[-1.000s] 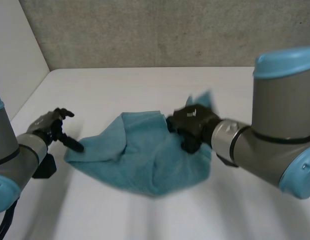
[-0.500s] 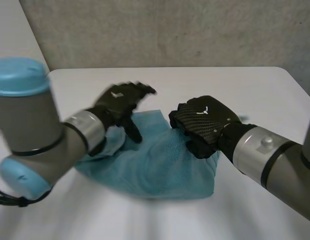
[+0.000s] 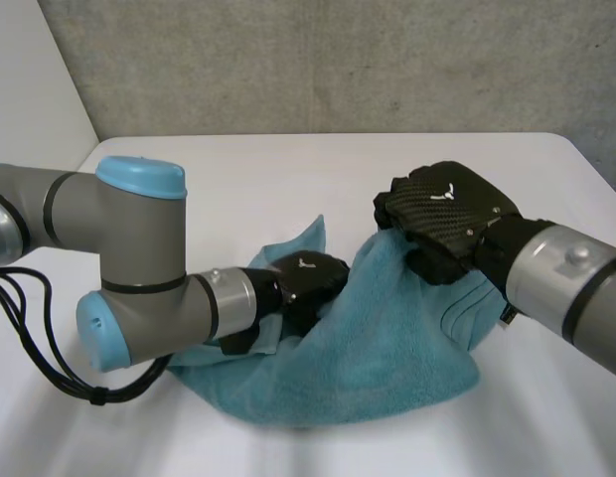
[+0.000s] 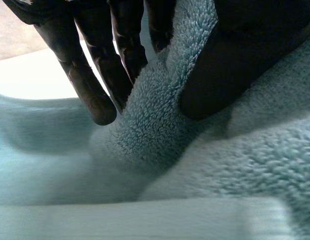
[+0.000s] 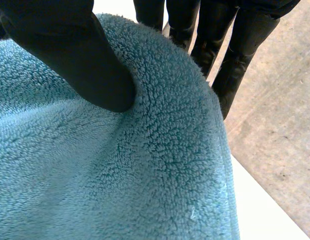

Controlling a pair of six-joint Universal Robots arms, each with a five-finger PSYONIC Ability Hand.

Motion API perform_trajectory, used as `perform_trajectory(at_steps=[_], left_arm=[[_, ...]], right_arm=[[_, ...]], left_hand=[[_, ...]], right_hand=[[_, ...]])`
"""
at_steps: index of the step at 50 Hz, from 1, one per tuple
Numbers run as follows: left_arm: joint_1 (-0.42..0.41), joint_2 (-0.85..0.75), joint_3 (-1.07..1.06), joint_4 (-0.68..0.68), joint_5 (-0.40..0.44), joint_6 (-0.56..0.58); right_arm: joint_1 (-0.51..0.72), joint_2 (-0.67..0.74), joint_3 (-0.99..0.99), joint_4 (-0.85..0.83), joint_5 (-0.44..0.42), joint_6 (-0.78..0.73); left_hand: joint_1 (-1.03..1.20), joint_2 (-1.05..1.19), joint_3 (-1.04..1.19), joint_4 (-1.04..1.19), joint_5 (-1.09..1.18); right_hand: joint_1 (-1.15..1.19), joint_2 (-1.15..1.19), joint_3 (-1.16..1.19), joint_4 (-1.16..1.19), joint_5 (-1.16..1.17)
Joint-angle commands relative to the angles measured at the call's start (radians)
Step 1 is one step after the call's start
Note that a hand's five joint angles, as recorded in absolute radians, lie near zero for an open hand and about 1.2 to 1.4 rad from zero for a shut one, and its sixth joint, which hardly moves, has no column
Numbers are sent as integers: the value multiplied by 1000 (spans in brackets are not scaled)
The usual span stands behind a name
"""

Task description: Fold the laundry

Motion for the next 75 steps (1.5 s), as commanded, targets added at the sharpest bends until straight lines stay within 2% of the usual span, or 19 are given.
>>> perform_trajectory(at_steps=[1, 2, 8, 16, 22, 30, 38, 40, 42, 43, 44, 45, 46, 47, 55, 56, 60, 65, 75], left_arm=[[0, 4, 94, 166, -351, -6], [2, 25, 109, 238, -420, -11], [5, 186, 115, 453, -543, -14], [9, 420, 0, 590, -608, -6], [11, 463, -210, 585, -614, -5], [6, 446, -524, 566, -619, -5], [-66, 450, -586, 391, -617, -15], [-73, 455, -584, 371, -617, -17], [-92, 470, -569, 302, -613, -17], [-92, 470, -569, 302, -613, -17], [-95, 484, -557, 280, -611, -11], [-95, 484, -557, 280, -611, -11], [-93, 498, -540, 265, -613, -2], [-86, 509, -522, 260, -613, -2], [86, 524, -477, 260, -599, -6], [165, 522, -488, 262, -571, -11], [242, 515, -518, 248, -501, -18], [298, 515, -590, 240, -438, -22], [332, 463, -641, 283, -436, -12]], right_arm=[[12, 140, -152, -73, 62, 0], [15, 165, -216, -92, 109, 4], [26, 195, -436, -217, 269, 24], [100, 152, -442, -463, 292, 49], [101, 146, -295, -365, 245, 44], [103, 333, -149, -172, 230, 20], [103, 407, -137, -14, 236, -18], [103, 388, -135, -8, 240, -22], [101, 376, -134, -3, 240, -25], [101, 353, -132, 3, 240, -26], [97, 330, -125, 6, 237, -25], [97, 330, -125, 6, 237, -25], [94, 321, -119, 8, 233, -23], [92, 301, -106, 6, 233, -23], [89, 270, -40, -67, 234, -9], [90, 270, -33, -80, 236, -8], [92, 276, 1, -153, 240, 29], [92, 318, -3, -161, 236, 96], [92, 333, 4, -172, 236, 138]], left_hand=[[258, 206, 228, 208, 265], [258, 206, 228, 208, 265], [258, 206, 228, 208, 265], [258, 206, 228, 208, 265], [258, 206, 228, 208, 265], [258, 206, 228, 208, 265], [252, 201, 222, 203, 260], [196, 145, 166, 147, 204], [-186, -237, -216, -235, -178], [-188, -240, -218, -237, -180], [-517, -568, -547, -566, -509], [-520, -572, -550, -569, -512], [-843, -894, -873, -892, -835], [-951, -1002, -980, -1000, -943], [-943, -994, -973, -992, -935], [-893, -945, -923, -943, -886], [-800, -851, -830, -849, -792], [-749, -801, -779, -798, -741], [-685, -736, -714, -734, -677]], right_hand=[[437, 223, 205, 208, 246], [437, 223, 205, 208, 246], [437, 223, 205, 208, 246], [437, 223, 205, 208, 246], [437, 223, 205, 208, 246], [437, 223, 205, 208, 246], [437, 223, 205, 208, 246], [437, 223, 205, 208, 246], [437, 223, 205, 208, 246], [437, 223, 205, 208, 246], [437, 223, 205, 208, 246], [437, 223, 205, 208, 246], [437, 223, 205, 208, 246], [437, 223, 205, 208, 246], [437, 223, 205, 208, 246], [437, 223, 205, 208, 246], [437, 223, 205, 208, 246], [437, 223, 205, 208, 246], [437, 223, 205, 208, 246]])
